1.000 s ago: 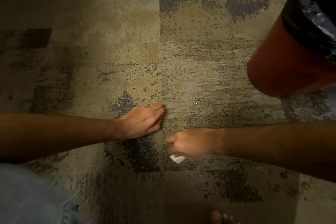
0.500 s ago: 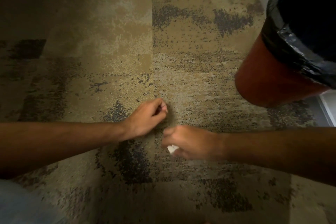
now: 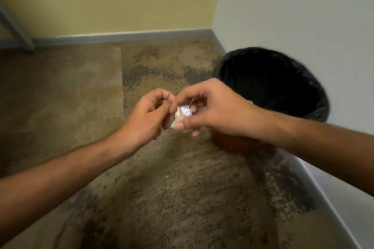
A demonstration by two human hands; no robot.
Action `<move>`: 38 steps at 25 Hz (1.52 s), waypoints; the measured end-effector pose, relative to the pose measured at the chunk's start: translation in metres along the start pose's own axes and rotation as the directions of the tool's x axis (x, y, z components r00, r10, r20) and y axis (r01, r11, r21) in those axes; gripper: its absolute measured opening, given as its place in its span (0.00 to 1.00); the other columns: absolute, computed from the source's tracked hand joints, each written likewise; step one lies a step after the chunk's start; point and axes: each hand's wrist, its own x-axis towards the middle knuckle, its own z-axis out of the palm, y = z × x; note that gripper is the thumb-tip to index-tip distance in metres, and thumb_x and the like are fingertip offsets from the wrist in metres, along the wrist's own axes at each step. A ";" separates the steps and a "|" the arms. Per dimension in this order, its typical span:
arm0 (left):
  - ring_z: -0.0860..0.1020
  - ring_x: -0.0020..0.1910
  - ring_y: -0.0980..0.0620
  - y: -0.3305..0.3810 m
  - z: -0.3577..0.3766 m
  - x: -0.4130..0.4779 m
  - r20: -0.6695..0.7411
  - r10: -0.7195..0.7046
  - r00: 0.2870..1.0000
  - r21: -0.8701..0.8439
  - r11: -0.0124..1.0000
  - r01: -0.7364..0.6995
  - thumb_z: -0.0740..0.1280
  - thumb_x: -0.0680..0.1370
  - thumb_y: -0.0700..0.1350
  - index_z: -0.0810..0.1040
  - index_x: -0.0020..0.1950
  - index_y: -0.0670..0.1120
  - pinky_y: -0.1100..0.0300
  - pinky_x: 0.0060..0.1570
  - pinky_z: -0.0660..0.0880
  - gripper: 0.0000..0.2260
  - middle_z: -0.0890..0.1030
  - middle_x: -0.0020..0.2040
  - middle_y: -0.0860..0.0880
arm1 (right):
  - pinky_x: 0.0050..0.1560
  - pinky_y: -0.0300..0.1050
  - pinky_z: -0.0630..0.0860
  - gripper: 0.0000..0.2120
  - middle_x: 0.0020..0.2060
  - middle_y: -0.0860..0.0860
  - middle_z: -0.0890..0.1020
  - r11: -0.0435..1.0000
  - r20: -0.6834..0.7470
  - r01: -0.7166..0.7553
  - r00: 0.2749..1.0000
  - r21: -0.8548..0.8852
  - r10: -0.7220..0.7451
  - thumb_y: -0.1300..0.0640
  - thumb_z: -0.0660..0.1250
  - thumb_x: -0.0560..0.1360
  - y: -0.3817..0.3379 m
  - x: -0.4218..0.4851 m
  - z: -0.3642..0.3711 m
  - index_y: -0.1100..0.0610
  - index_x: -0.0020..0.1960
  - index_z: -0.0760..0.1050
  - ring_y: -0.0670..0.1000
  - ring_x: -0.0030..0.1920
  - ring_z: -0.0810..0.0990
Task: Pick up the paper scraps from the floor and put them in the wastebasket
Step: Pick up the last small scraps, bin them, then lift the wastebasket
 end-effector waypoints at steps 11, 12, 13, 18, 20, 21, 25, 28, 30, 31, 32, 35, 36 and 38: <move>0.79 0.38 0.59 0.112 0.117 0.093 0.196 0.204 0.959 0.523 0.805 -0.279 0.68 0.85 0.48 0.83 0.50 0.51 0.61 0.39 0.73 0.06 0.84 0.42 0.54 | 0.27 0.46 0.83 0.18 0.45 0.65 0.84 0.928 -0.595 -0.358 0.725 0.105 0.347 0.65 0.84 0.70 0.047 -0.048 -0.162 0.60 0.57 0.82 0.56 0.36 0.86; 0.79 0.38 0.59 0.114 0.124 0.098 0.205 0.196 0.959 0.547 0.790 -0.279 0.68 0.85 0.48 0.83 0.50 0.51 0.60 0.40 0.74 0.06 0.84 0.42 0.54 | 0.27 0.45 0.82 0.18 0.47 0.64 0.85 0.918 -0.614 -0.387 0.704 0.088 0.356 0.64 0.84 0.70 0.054 -0.051 -0.163 0.59 0.56 0.82 0.58 0.38 0.87; 0.79 0.38 0.58 0.117 0.131 0.103 0.209 0.194 0.958 0.563 0.777 -0.280 0.69 0.84 0.49 0.84 0.50 0.51 0.58 0.40 0.75 0.06 0.84 0.41 0.54 | 0.27 0.45 0.82 0.18 0.47 0.62 0.85 0.909 -0.634 -0.409 0.685 0.075 0.360 0.63 0.84 0.70 0.060 -0.055 -0.166 0.59 0.56 0.82 0.59 0.41 0.88; 0.83 0.42 0.58 0.123 0.141 0.117 0.223 0.187 0.957 0.603 0.744 -0.286 0.73 0.82 0.50 0.88 0.49 0.53 0.49 0.49 0.86 0.04 0.86 0.40 0.57 | 0.39 0.51 0.87 0.15 0.44 0.58 0.87 0.904 -0.633 -0.412 0.670 0.118 0.388 0.61 0.83 0.72 0.075 -0.068 -0.171 0.58 0.56 0.83 0.54 0.45 0.88; 0.83 0.43 0.60 0.120 0.142 0.118 0.246 0.170 0.954 0.610 0.738 -0.289 0.74 0.81 0.49 0.89 0.49 0.54 0.49 0.52 0.86 0.04 0.85 0.39 0.60 | 0.42 0.50 0.87 0.12 0.41 0.55 0.87 0.905 -0.627 -0.400 0.669 0.146 0.398 0.61 0.82 0.73 0.079 -0.070 -0.171 0.58 0.54 0.83 0.51 0.44 0.87; 0.84 0.44 0.60 0.118 0.142 0.117 0.250 0.160 0.955 0.608 0.742 -0.283 0.75 0.81 0.48 0.89 0.48 0.54 0.49 0.53 0.86 0.04 0.85 0.39 0.60 | 0.42 0.49 0.87 0.10 0.40 0.54 0.86 0.907 -0.636 -0.386 0.659 0.171 0.400 0.62 0.81 0.74 0.081 -0.070 -0.172 0.58 0.52 0.84 0.52 0.44 0.87; 0.83 0.43 0.62 0.108 0.139 0.116 0.185 0.132 0.974 0.631 0.744 -0.221 0.81 0.75 0.51 0.85 0.38 0.55 0.49 0.51 0.86 0.08 0.85 0.37 0.60 | 0.39 0.46 0.85 0.03 0.40 0.58 0.87 0.923 -0.771 -0.313 0.523 0.224 0.364 0.61 0.78 0.76 0.087 -0.070 -0.173 0.58 0.45 0.85 0.53 0.40 0.87; 0.83 0.44 0.60 0.100 0.132 0.116 0.031 0.172 0.985 0.664 0.733 -0.150 0.81 0.74 0.54 0.82 0.39 0.54 0.51 0.49 0.84 0.10 0.84 0.39 0.60 | 0.41 0.44 0.78 0.05 0.39 0.51 0.85 0.878 -0.905 -0.479 0.376 -0.005 0.200 0.55 0.78 0.74 0.096 -0.084 -0.186 0.54 0.44 0.84 0.49 0.39 0.83; 0.84 0.49 0.55 0.093 0.122 0.119 -0.089 0.187 0.978 0.682 0.727 -0.077 0.79 0.76 0.56 0.83 0.47 0.55 0.53 0.49 0.82 0.09 0.84 0.45 0.58 | 0.45 0.47 0.77 0.12 0.46 0.52 0.83 0.741 -0.887 -0.663 0.397 -0.102 0.233 0.49 0.78 0.73 0.103 -0.096 -0.198 0.53 0.49 0.80 0.53 0.45 0.82; 0.84 0.51 0.53 0.088 0.117 0.120 -0.137 0.157 0.978 0.682 0.731 -0.022 0.78 0.77 0.56 0.83 0.54 0.54 0.54 0.50 0.80 0.11 0.84 0.49 0.55 | 0.46 0.50 0.80 0.16 0.48 0.53 0.81 0.659 -0.854 -0.746 0.404 -0.101 0.326 0.47 0.78 0.72 0.105 -0.100 -0.201 0.54 0.52 0.78 0.56 0.47 0.82; 0.84 0.52 0.51 0.083 0.112 0.122 -0.162 0.102 0.981 0.673 0.739 0.034 0.78 0.77 0.56 0.82 0.60 0.51 0.54 0.51 0.80 0.16 0.84 0.52 0.52 | 0.46 0.55 0.84 0.17 0.48 0.54 0.81 0.582 -0.819 -0.808 0.390 -0.086 0.420 0.46 0.78 0.73 0.105 -0.102 -0.202 0.55 0.52 0.77 0.58 0.47 0.83; 0.87 0.40 0.49 0.073 0.102 0.124 -0.165 -0.050 0.985 0.563 0.815 0.135 0.77 0.79 0.52 0.85 0.53 0.46 0.51 0.43 0.87 0.11 0.86 0.45 0.49 | 0.37 0.62 0.88 0.11 0.41 0.58 0.85 0.512 -0.748 -0.858 0.361 -0.032 0.558 0.53 0.74 0.76 0.107 -0.106 -0.200 0.61 0.48 0.80 0.62 0.32 0.88; 0.87 0.37 0.49 0.072 0.101 0.124 -0.158 -0.078 0.984 0.517 0.843 0.149 0.77 0.79 0.50 0.85 0.49 0.46 0.51 0.38 0.88 0.08 0.86 0.42 0.48 | 0.36 0.62 0.88 0.07 0.38 0.60 0.86 0.517 -0.740 -0.856 0.350 -0.004 0.575 0.57 0.73 0.76 0.109 -0.107 -0.201 0.63 0.47 0.82 0.62 0.28 0.87; 0.88 0.34 0.49 0.070 0.100 0.124 -0.164 -0.106 0.981 0.441 0.881 0.169 0.77 0.80 0.47 0.85 0.45 0.45 0.52 0.36 0.87 0.07 0.87 0.41 0.46 | 0.39 0.63 0.88 0.07 0.33 0.63 0.87 0.511 -0.731 -0.859 0.326 0.036 0.599 0.64 0.71 0.74 0.111 -0.110 -0.204 0.67 0.48 0.85 0.62 0.27 0.87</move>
